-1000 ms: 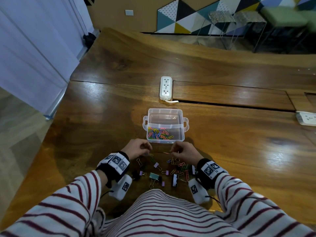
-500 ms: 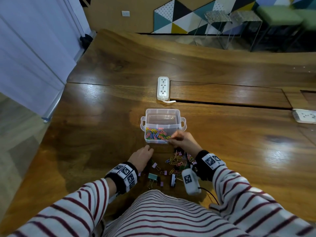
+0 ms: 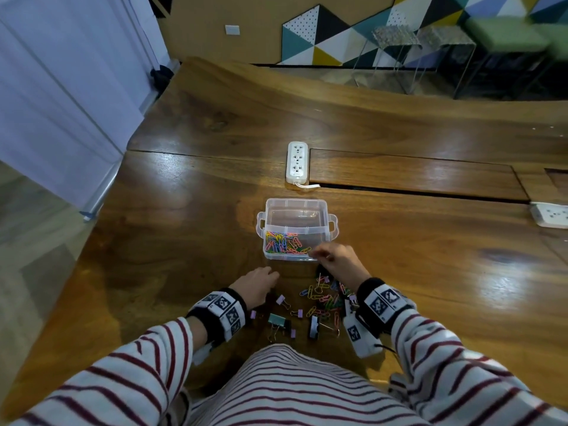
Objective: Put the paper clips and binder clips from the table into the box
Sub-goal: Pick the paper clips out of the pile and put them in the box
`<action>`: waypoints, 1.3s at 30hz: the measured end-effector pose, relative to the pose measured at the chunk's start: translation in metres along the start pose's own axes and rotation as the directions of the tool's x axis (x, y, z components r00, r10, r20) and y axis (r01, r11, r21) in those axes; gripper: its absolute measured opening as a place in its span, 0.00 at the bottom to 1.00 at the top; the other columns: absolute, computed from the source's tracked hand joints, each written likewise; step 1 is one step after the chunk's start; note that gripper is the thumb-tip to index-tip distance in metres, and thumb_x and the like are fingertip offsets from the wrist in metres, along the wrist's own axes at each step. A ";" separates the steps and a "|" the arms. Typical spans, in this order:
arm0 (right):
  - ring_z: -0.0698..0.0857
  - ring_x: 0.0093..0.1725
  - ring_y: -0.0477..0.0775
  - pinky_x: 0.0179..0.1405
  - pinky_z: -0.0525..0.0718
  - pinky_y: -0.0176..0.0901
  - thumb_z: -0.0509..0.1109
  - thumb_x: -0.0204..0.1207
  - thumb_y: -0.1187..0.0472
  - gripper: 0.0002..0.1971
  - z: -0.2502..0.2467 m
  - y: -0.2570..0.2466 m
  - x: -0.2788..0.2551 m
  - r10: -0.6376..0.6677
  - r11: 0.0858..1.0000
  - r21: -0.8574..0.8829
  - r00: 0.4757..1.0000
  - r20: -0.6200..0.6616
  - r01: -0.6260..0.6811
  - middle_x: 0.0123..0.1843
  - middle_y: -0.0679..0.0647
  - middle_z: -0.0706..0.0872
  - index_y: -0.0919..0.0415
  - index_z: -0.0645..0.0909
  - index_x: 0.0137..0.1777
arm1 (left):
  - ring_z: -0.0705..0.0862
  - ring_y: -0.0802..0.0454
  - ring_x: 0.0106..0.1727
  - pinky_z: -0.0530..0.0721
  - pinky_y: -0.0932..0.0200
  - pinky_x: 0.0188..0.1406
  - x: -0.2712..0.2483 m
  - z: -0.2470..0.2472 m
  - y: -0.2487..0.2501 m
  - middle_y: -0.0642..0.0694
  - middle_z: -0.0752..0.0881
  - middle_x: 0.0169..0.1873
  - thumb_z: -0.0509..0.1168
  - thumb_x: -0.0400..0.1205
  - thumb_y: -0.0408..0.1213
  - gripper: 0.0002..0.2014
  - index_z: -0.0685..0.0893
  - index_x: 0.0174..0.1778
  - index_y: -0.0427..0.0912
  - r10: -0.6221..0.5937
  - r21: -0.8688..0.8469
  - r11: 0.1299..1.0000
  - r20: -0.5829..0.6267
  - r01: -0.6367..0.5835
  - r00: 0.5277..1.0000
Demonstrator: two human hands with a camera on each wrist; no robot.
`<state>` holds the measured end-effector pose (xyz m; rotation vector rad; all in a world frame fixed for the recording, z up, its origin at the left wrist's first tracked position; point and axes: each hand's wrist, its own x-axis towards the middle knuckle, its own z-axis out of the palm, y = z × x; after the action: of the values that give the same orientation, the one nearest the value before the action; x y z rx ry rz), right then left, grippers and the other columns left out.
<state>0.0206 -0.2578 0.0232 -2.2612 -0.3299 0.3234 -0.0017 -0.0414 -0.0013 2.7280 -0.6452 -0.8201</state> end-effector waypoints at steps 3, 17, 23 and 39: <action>0.85 0.51 0.51 0.56 0.85 0.46 0.65 0.76 0.71 0.08 0.000 0.013 -0.016 0.025 0.990 -0.142 0.994 0.109 -0.009 0.52 0.57 0.88 0.62 0.83 0.51 | 0.80 0.47 0.58 0.79 0.56 0.57 0.002 -0.019 -0.001 0.41 0.81 0.56 0.61 0.81 0.28 0.07 0.79 0.54 0.37 -0.021 -0.220 0.975 -0.071 0.005 0.997; 0.72 0.66 0.61 0.65 0.75 0.53 0.68 0.74 0.63 0.27 0.020 0.014 -0.043 0.063 0.715 -0.654 0.909 0.412 0.247 0.69 0.61 0.74 0.62 0.65 0.72 | 0.83 0.51 0.63 0.77 0.62 0.61 0.043 -0.071 -0.005 0.42 0.84 0.63 0.58 0.82 0.25 0.15 0.83 0.61 0.39 -0.092 -0.455 0.891 -0.177 0.002 0.980; 0.74 0.64 0.59 0.64 0.74 0.52 0.64 0.77 0.65 0.17 0.025 0.016 -0.044 0.028 0.757 -0.615 0.930 0.366 0.219 0.65 0.59 0.79 0.62 0.72 0.66 | 0.82 0.57 0.53 0.81 0.65 0.57 0.013 -0.056 -0.015 0.39 0.86 0.57 0.59 0.80 0.22 0.13 0.83 0.57 0.35 -0.082 -0.537 0.834 -0.346 -0.126 0.935; 0.82 0.46 0.46 0.43 0.80 0.31 0.70 0.73 0.65 0.04 0.002 0.016 -0.030 0.159 0.986 -0.078 0.974 0.163 -0.148 0.46 0.49 0.83 0.58 0.80 0.46 | 0.74 0.48 0.63 0.78 0.54 0.55 -0.031 0.011 -0.008 0.45 0.78 0.60 0.64 0.80 0.35 0.11 0.78 0.58 0.43 0.017 0.155 0.988 0.054 -0.025 0.998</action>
<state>-0.0060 -0.2761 0.0135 -2.3347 -0.2559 0.5950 -0.0280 -0.0203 0.0018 2.8411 -0.7784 -0.8738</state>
